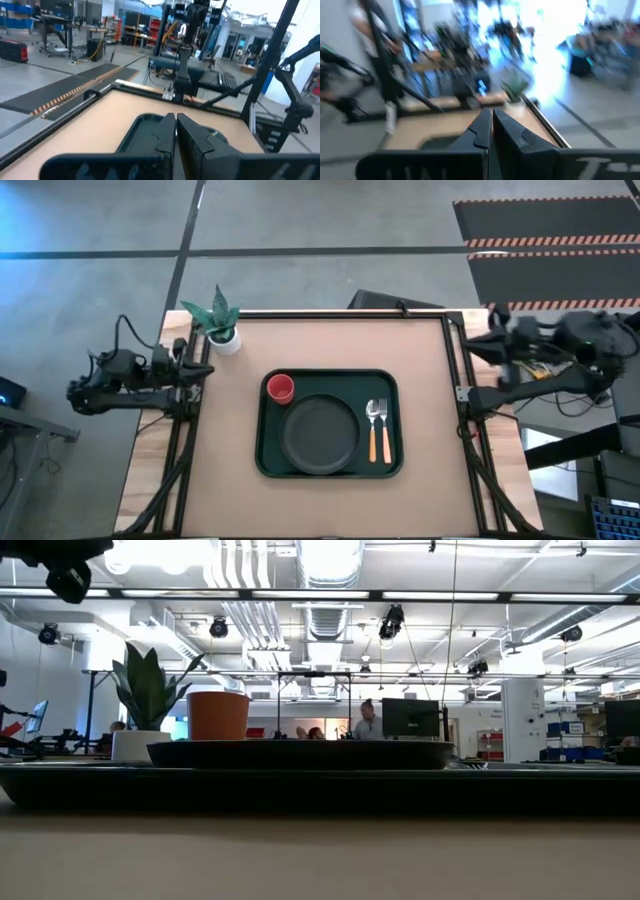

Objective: Pick and place plate/cup/fork/spoon on tray
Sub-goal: Return to Home Position

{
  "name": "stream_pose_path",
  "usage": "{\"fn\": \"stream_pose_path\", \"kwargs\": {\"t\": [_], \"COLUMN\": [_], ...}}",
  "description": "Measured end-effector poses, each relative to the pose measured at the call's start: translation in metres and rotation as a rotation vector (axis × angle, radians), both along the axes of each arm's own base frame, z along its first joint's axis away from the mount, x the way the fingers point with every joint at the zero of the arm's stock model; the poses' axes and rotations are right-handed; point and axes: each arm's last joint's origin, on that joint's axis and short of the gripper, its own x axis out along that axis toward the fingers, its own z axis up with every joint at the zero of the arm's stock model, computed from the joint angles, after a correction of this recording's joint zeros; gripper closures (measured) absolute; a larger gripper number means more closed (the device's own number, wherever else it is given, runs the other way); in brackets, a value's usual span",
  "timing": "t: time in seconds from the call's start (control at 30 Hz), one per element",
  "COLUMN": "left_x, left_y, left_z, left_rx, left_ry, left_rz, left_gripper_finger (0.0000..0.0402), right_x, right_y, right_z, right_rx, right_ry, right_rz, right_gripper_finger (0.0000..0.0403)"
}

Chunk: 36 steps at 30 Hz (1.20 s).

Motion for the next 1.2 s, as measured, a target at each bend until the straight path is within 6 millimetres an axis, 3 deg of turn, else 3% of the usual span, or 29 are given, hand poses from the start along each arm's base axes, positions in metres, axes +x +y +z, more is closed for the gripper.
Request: {"fn": "stream_pose_path", "kwargs": {"t": [0.13,0.27,0.53,1.0,1.2], "left_x": [0.005,0.014,0.025,0.035,0.046], "left_y": [-0.001,-0.004,-0.01,-0.011,-0.012], "left_z": [-0.013,-0.022,-0.035,-0.053,-0.064], "left_rx": [0.003,0.0,-0.004,-0.016,-0.003], "left_ry": [0.012,0.015,-0.002,0.018,-0.063], "left_rz": [-0.024,-0.136,-0.342,-0.361,-0.378], "left_gripper_finger": [0.0402,0.0402,0.0402,0.0402,0.0402], "right_x": [-0.008,-0.004,-0.001,0.025,0.04], "right_y": [0.001,0.002,0.002,0.006,0.007], "right_z": [-0.029,-0.07,-0.13,-0.168,-0.197], "right_rx": [0.012,0.069,0.123,0.157,0.168], "right_ry": [-0.112,-0.129,-0.226,-0.238,-0.259], "right_rz": [0.069,0.071,0.079,0.123,0.125], "right_gripper_finger": [0.0394,0.0394,0.0394,0.0394,0.0394]}}
